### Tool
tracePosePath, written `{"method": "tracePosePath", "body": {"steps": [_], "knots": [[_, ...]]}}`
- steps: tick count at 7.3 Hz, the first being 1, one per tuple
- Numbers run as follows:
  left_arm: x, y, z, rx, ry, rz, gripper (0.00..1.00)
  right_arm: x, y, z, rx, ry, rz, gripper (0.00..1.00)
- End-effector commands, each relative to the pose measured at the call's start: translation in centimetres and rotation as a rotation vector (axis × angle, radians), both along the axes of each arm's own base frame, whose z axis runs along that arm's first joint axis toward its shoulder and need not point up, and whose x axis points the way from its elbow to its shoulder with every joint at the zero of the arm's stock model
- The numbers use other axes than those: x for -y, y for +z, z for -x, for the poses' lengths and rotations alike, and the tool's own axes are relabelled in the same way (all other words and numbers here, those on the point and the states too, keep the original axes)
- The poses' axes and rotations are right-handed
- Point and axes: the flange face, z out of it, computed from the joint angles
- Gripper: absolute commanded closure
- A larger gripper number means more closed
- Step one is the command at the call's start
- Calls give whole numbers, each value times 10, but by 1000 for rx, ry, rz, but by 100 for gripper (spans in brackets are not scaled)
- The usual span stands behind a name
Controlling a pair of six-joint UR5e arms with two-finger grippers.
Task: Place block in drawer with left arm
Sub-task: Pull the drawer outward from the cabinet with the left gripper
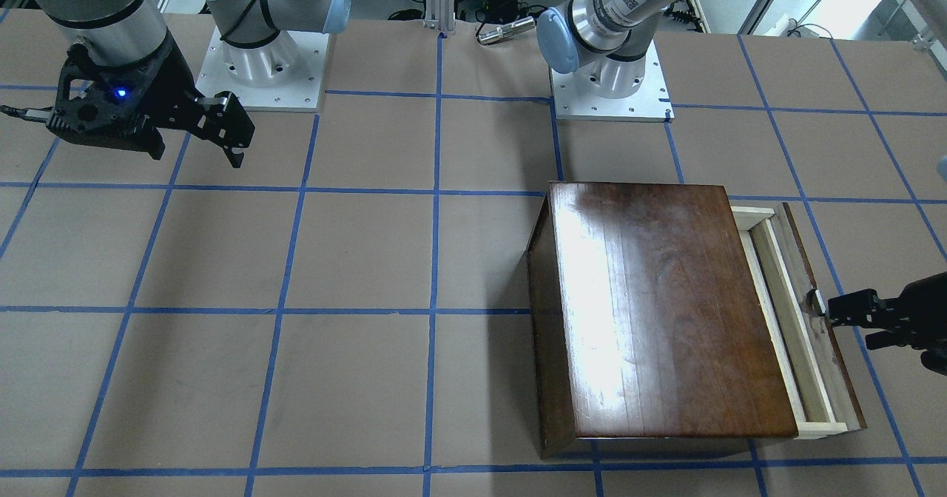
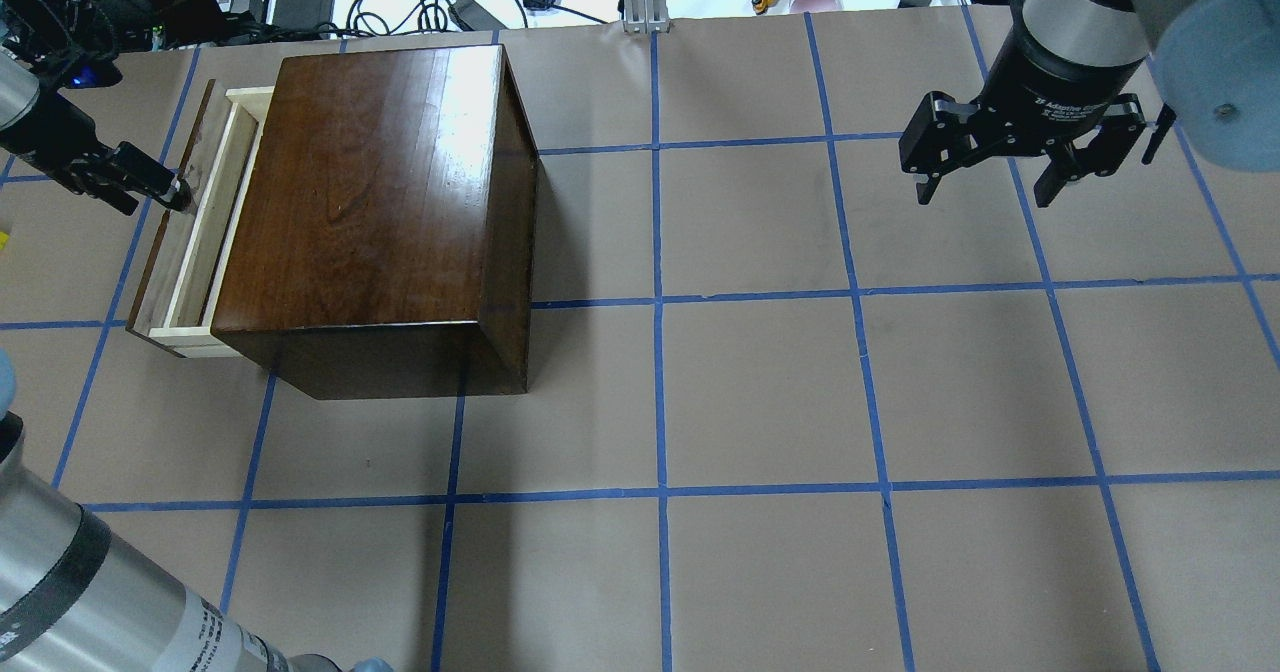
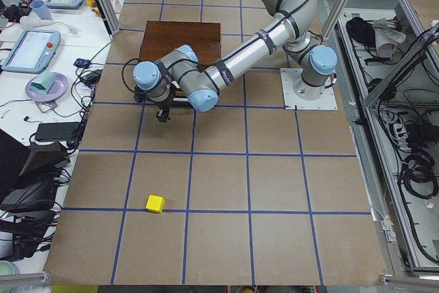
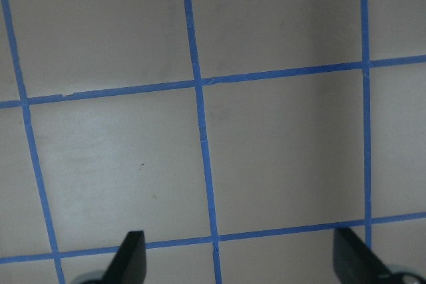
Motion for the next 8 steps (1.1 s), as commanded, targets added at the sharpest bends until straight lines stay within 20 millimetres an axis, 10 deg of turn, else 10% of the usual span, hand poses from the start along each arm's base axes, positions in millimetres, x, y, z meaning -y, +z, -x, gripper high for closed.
{"method": "tracePosePath", "body": {"steps": [1, 8], "knots": [[-1, -1, -8, -1, -11, 5, 0, 0, -1, 0, 0, 0, -1, 0], [5, 3, -18, 42, -46, 2, 2, 0, 0, 1, 0, -1, 0, 0]]}}
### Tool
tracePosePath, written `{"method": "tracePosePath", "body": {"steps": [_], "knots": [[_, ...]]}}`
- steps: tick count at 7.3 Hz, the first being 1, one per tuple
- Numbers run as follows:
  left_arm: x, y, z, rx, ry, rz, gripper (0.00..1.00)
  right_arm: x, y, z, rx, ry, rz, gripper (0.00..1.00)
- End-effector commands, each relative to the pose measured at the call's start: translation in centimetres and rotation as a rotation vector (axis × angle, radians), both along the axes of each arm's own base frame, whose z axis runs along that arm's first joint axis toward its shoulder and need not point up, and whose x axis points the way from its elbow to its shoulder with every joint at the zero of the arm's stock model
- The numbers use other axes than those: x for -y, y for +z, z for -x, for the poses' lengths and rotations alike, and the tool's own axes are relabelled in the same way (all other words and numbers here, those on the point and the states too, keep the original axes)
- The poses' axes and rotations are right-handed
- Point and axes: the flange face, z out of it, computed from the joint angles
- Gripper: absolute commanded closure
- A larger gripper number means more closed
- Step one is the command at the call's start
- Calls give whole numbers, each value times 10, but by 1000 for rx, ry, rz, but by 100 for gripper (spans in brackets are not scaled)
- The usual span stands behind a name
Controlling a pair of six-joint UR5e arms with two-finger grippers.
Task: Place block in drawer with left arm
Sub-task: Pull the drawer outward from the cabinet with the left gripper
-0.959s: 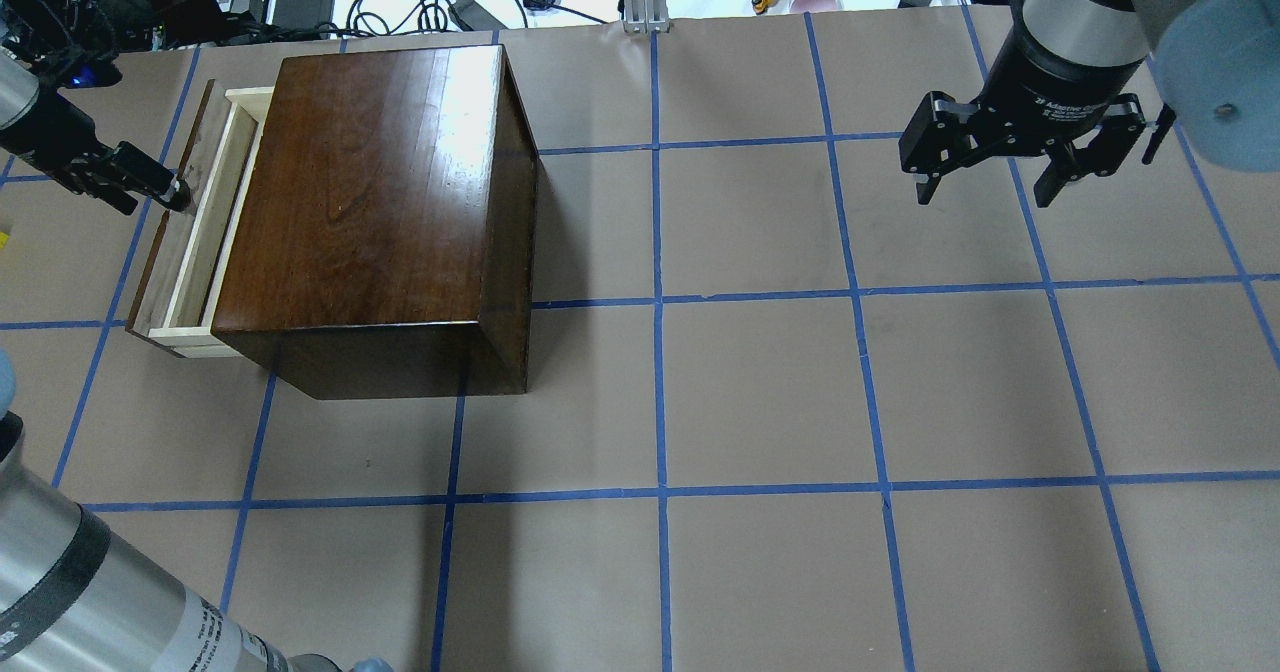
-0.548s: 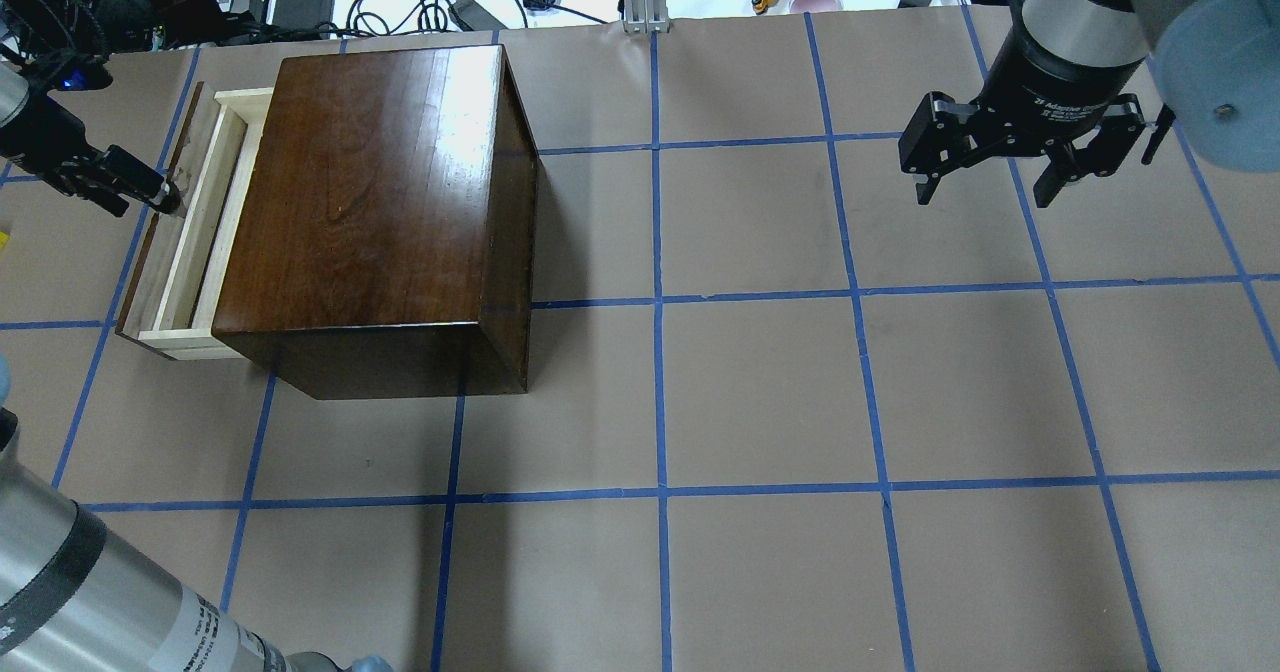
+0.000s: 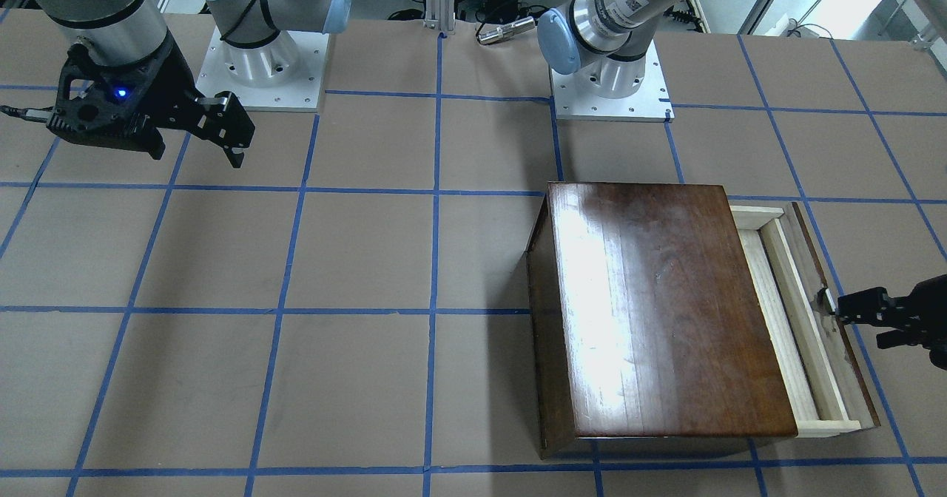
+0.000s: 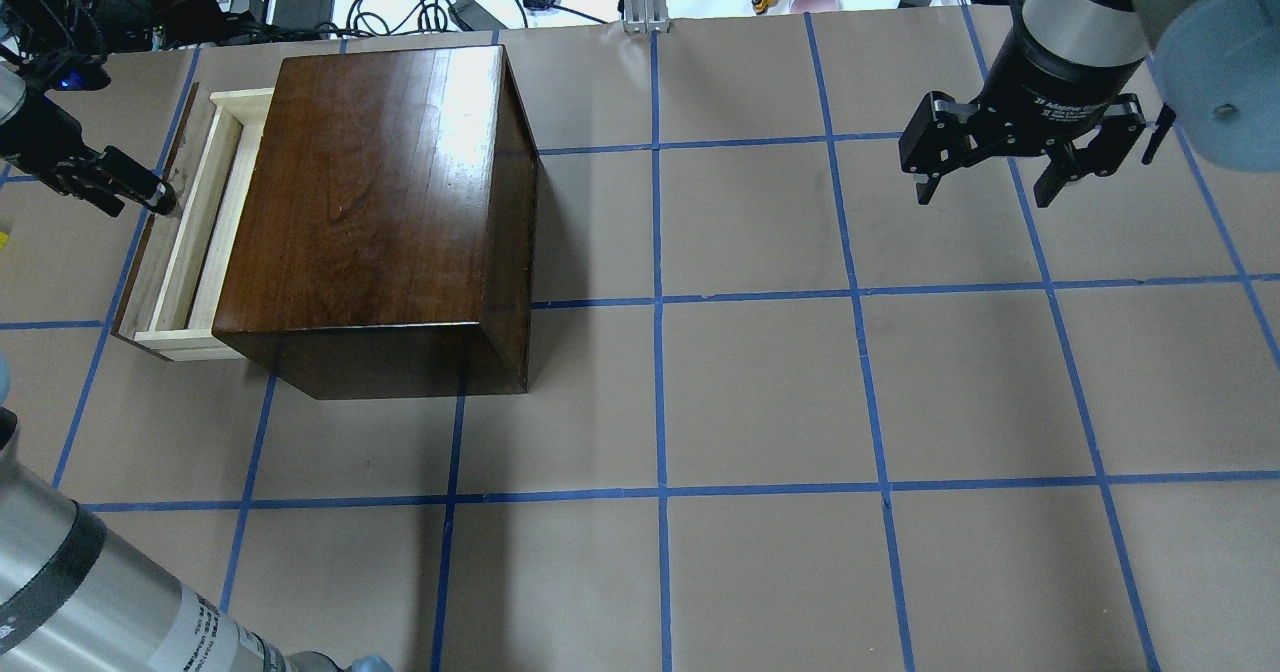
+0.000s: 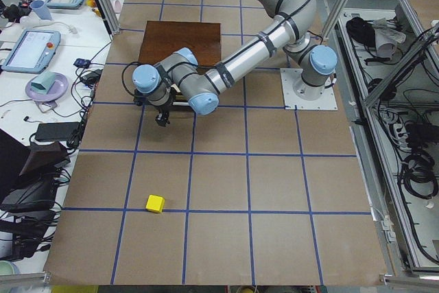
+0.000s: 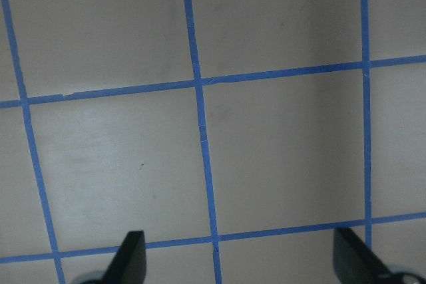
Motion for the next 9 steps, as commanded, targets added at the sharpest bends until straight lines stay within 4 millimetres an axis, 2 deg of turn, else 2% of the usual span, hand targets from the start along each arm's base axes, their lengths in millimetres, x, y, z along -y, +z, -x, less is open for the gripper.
{"method": "tracePosePath", "body": {"steps": [1, 5, 9], "knots": [[8, 1, -8, 18, -37, 9, 2, 0, 0, 0, 0, 0, 0, 0], [9, 1, -10, 22, -41, 8, 2, 0, -1, 0, 0, 0, -2, 0], [11, 10, -11, 27, -40, 12, 2, 0, 0, 0, 0, 0, 0, 0]]}}
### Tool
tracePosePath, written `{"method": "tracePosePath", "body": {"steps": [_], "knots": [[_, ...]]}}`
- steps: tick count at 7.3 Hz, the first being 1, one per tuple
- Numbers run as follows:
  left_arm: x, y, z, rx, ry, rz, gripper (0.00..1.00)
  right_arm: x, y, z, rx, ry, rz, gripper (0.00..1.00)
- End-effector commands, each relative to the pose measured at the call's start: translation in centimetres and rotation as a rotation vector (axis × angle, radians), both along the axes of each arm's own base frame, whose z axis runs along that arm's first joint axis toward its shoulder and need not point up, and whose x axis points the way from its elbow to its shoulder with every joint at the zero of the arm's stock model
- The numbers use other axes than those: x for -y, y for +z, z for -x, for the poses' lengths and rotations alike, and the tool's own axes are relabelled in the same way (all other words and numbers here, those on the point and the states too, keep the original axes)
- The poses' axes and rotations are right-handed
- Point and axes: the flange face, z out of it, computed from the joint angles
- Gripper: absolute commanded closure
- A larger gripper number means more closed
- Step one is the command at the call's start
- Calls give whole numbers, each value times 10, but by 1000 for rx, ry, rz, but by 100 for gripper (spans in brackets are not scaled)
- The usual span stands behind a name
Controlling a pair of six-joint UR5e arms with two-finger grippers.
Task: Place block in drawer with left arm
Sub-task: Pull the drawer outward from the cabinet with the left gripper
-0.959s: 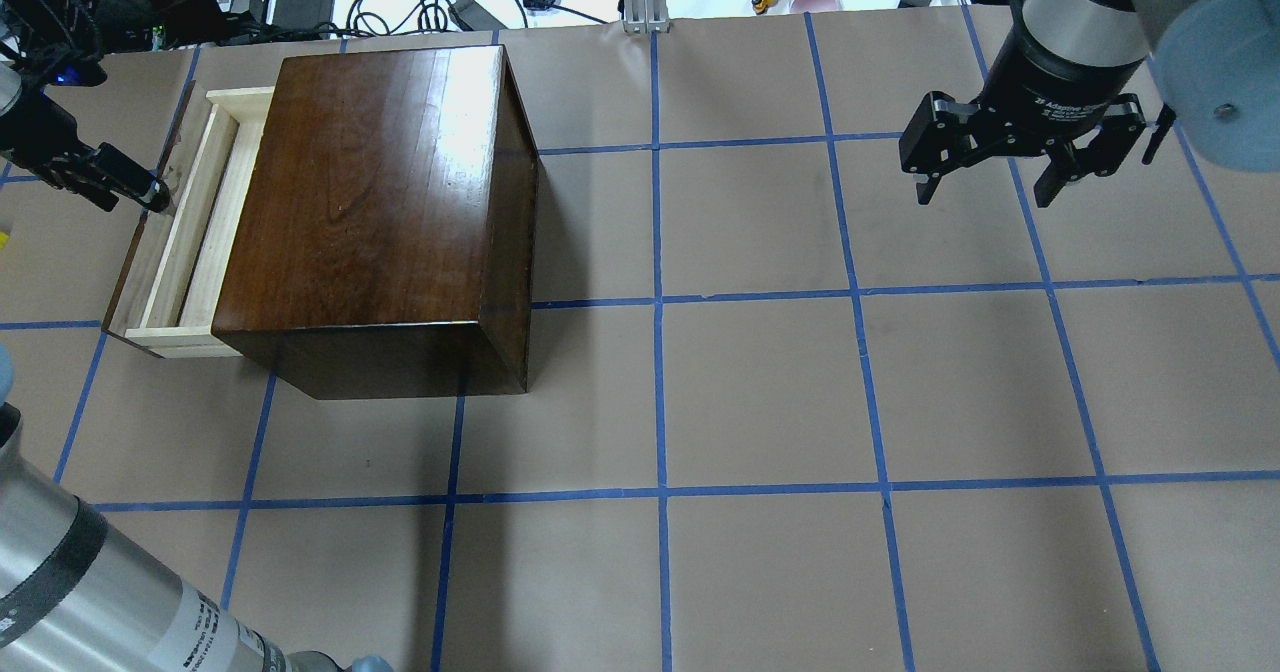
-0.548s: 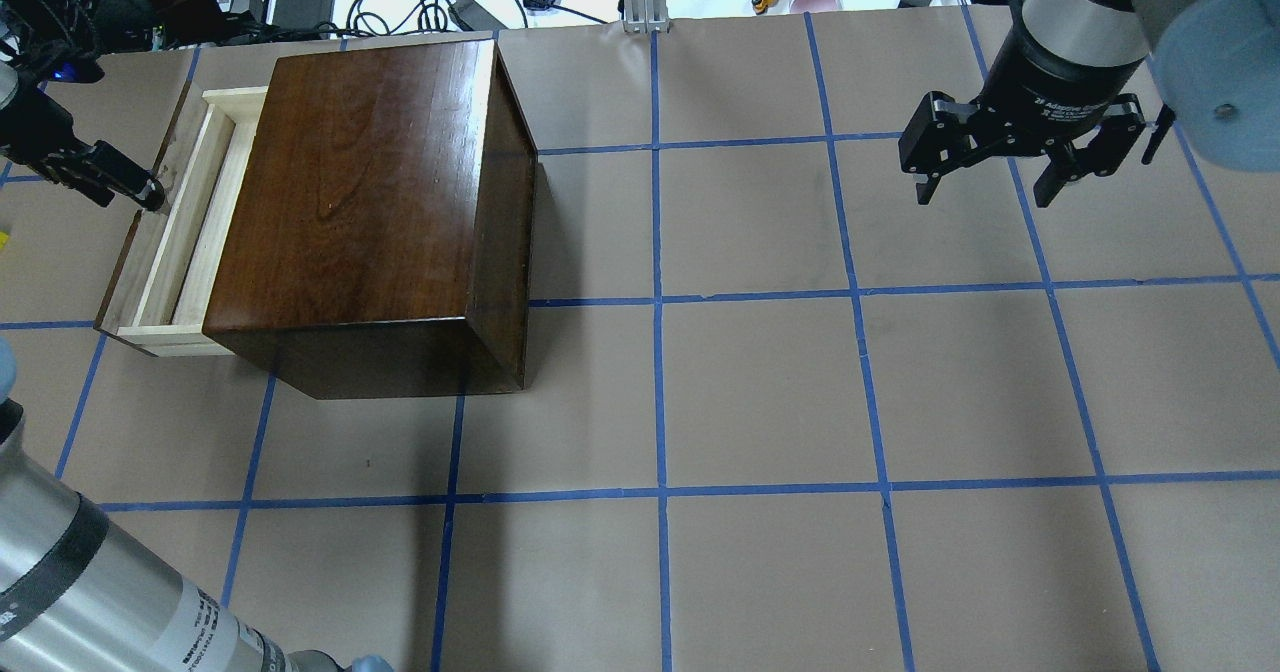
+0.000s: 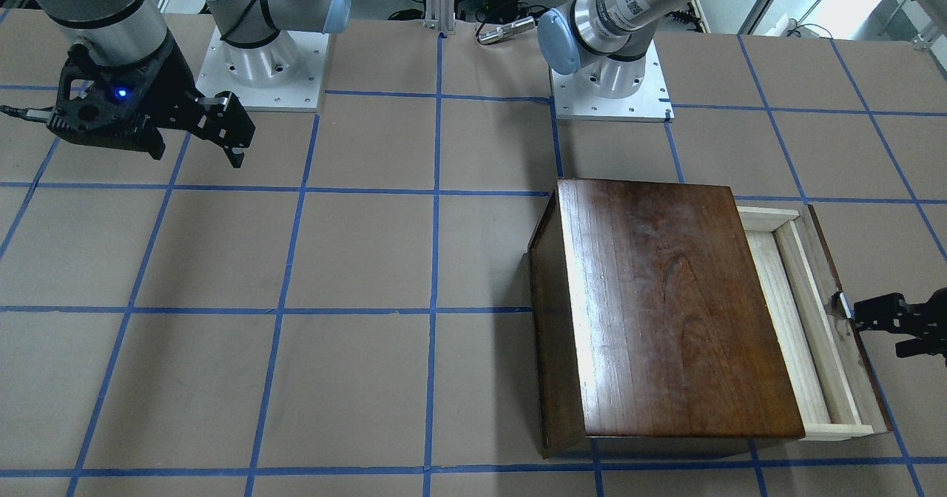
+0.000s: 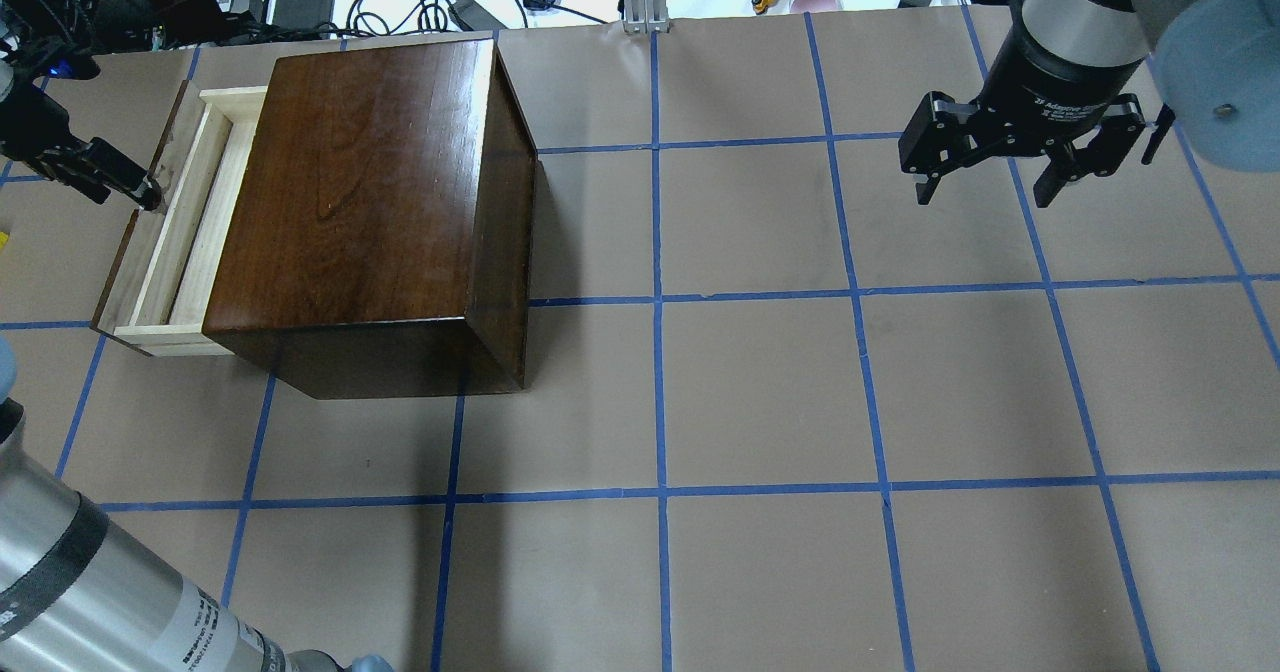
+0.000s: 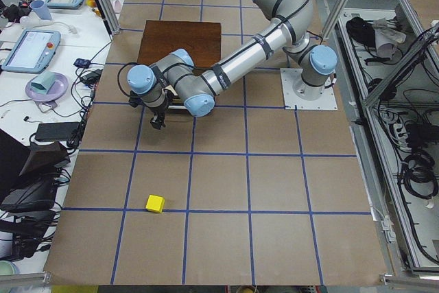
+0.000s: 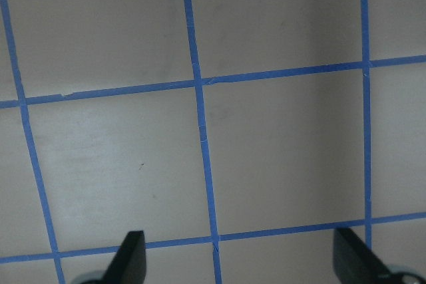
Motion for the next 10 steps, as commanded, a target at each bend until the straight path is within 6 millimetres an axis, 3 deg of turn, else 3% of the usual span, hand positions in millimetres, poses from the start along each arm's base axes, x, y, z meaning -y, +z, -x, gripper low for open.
{"method": "tracePosePath", "body": {"steps": [1, 10], "knots": [[1, 4, -1, 2, 1, 1, 2, 0, 0, 1, 0, -2, 0, 0], [5, 5, -7, 26, -33, -7, 3, 0, 0, 0, 0, 0, 0, 0]]}}
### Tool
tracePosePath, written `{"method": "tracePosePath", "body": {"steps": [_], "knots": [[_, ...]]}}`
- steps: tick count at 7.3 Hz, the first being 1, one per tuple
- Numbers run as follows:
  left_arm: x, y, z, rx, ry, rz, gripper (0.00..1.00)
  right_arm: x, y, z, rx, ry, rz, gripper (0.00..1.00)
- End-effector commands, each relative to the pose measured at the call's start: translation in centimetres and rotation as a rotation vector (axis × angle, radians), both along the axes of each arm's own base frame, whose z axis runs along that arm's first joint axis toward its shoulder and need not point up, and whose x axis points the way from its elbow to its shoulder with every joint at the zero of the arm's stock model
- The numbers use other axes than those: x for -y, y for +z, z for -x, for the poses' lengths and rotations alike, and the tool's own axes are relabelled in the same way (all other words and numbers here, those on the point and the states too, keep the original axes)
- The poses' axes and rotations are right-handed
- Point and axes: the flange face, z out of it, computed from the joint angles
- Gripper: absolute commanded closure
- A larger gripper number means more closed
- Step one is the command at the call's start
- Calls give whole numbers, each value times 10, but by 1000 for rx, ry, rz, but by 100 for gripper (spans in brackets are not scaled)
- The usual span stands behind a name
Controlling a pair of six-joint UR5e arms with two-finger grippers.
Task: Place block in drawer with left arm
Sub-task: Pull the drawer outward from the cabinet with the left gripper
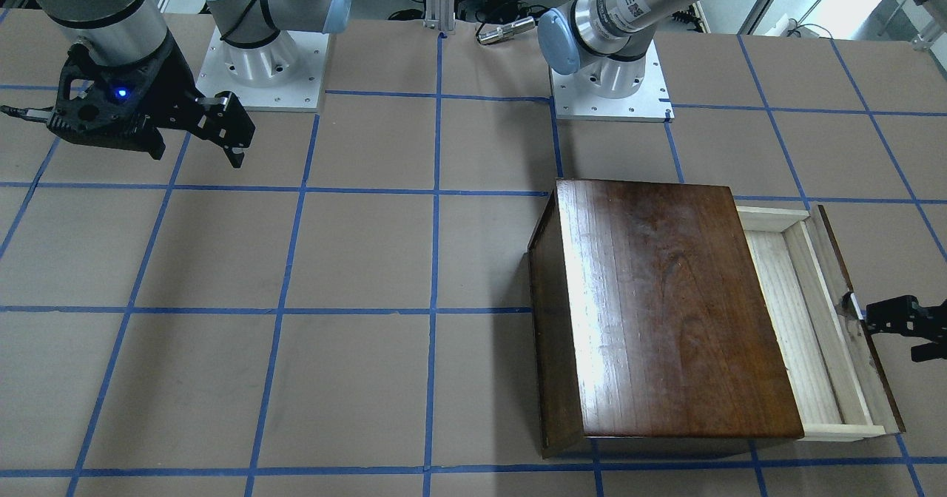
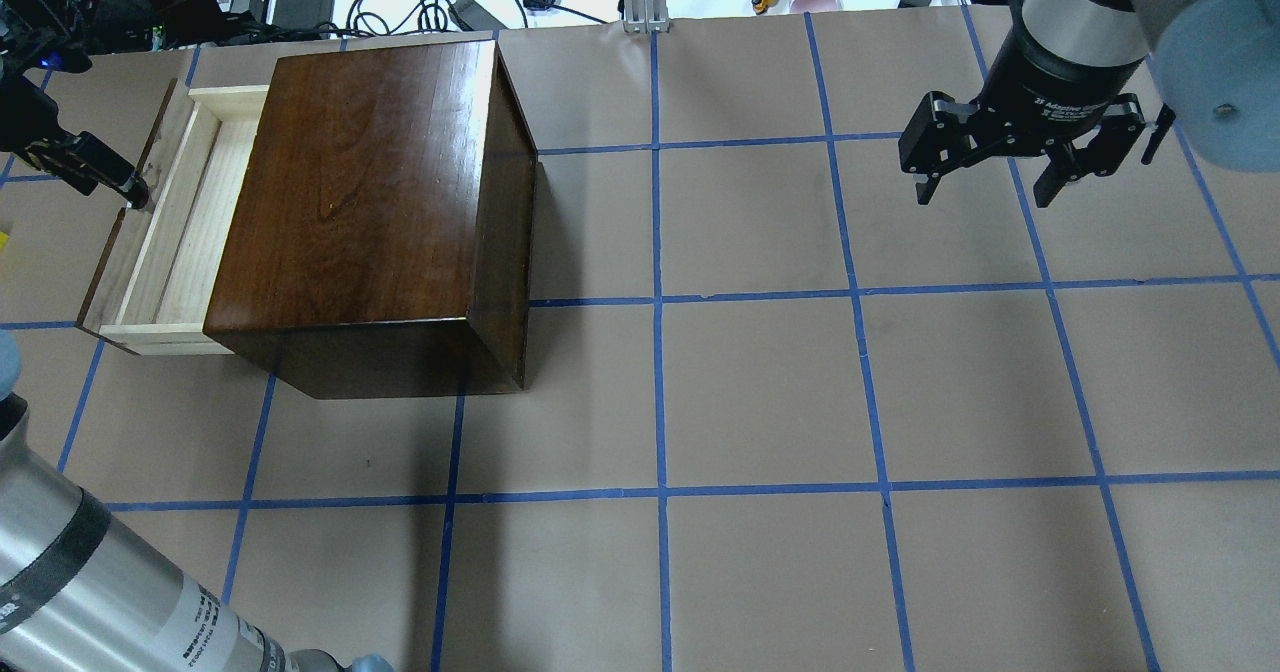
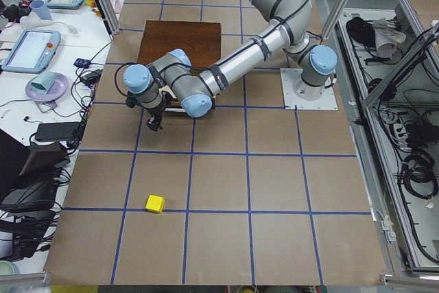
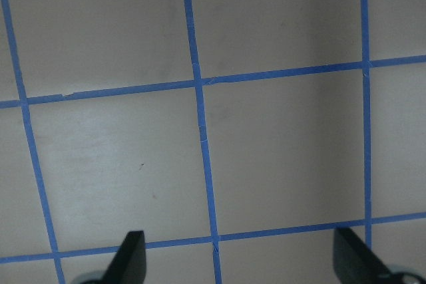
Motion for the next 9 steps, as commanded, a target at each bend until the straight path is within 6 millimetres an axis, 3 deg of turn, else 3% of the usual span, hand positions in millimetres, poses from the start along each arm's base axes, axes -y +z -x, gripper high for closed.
{"method": "tracePosePath", "body": {"steps": [1, 3, 5, 6, 7, 9], "knots": [[-4, 2, 3, -17, 9, -19, 3, 0, 0, 0, 0, 0, 0, 0], [-9, 6, 7, -34, 11, -37, 3, 0, 0, 0, 0, 0, 0, 0], [-13, 25, 7, -19, 11, -33, 1, 0, -1, 0, 0, 0, -1, 0], [-19, 38, -8, -6, 34, -12, 0, 0, -1, 0, 0, 0, -1, 0], [-25, 51, -39, 11, 75, 15, 0, 0, 0, 0, 0, 0, 0, 0], [-10, 75, -66, 71, 93, 87, 0, 0, 0, 0, 0, 0, 0, 0]]}}
